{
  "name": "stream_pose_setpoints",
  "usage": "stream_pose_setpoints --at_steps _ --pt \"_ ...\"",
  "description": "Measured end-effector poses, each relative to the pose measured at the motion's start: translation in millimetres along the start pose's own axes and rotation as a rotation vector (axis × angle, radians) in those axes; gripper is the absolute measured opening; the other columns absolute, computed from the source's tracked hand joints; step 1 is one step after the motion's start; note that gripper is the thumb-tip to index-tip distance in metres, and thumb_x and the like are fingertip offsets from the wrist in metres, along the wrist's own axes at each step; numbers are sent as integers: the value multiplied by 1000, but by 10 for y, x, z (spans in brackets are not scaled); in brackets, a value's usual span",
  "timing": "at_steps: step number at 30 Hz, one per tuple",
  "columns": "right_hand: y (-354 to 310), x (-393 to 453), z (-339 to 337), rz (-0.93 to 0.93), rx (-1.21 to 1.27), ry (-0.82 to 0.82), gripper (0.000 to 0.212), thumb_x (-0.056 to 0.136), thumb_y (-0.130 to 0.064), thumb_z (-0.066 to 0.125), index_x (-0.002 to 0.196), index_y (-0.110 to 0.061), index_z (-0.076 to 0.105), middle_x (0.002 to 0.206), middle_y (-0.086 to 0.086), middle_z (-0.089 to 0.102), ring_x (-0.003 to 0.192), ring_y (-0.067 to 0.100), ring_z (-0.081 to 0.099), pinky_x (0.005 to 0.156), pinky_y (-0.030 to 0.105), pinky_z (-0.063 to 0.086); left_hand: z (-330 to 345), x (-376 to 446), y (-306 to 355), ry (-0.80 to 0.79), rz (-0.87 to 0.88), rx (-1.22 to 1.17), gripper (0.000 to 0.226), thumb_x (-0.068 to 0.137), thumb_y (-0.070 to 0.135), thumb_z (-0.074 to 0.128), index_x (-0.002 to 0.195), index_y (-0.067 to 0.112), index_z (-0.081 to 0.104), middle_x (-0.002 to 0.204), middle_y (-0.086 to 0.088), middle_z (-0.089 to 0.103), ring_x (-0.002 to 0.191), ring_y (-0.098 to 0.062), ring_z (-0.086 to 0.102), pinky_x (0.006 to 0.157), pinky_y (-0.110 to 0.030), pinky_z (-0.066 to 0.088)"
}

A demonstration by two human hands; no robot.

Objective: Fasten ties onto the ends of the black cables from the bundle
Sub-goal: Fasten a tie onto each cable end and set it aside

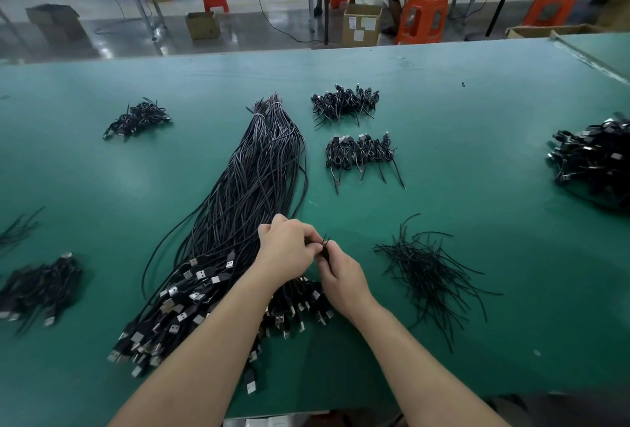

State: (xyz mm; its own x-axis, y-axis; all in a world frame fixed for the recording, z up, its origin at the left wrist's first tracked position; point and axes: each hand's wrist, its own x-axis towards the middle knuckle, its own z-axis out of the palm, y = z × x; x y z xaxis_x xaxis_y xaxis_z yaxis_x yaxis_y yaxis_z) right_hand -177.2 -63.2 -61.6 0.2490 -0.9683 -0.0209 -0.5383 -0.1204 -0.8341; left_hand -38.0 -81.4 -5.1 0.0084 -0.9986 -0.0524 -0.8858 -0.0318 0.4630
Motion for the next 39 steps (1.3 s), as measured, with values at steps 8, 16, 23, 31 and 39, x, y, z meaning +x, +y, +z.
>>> stream_pose_setpoints --at_steps 8,16,23,31,39 --pt "-73 -89 24 -84 -113 57 23 107 -27 38 84 -22 37 63 -4 48 55 23 45 54 43 38 -92 -77 46 36 -14 7 15 88 40 73 79 41 62 86 23 55 113 -11 41 84 -33 16" --pt "-145 -117 -1 -42 -84 87 17 106 -21 39 92 -14 44 76 7 61 64 30 56 58 46 46 31 -313 186 360 196 211 7 88 30 73 83 27 78 90 9 66 99 -24 52 88 -41 34" --pt "-125 -84 51 -103 -316 110 9 101 -15 51 109 -10 53 92 -5 59 70 10 58 62 23 51 241 -485 329 420 176 53 13 88 5 67 82 10 76 87 -3 66 86 -25 58 78 -40 51" --pt "-112 -100 100 -42 -275 61 24 99 -19 49 121 -16 58 97 -15 58 87 2 56 71 12 47 243 -478 301 326 -122 -359 25 97 36 63 86 16 71 91 12 58 82 -4 57 77 -22 44" --pt "-123 -122 105 -157 -318 195 14 88 0 61 100 -6 58 85 1 58 66 19 58 54 26 42 151 -408 315 234 -226 -437 19 94 17 64 76 26 63 91 10 60 80 2 54 69 -1 37"
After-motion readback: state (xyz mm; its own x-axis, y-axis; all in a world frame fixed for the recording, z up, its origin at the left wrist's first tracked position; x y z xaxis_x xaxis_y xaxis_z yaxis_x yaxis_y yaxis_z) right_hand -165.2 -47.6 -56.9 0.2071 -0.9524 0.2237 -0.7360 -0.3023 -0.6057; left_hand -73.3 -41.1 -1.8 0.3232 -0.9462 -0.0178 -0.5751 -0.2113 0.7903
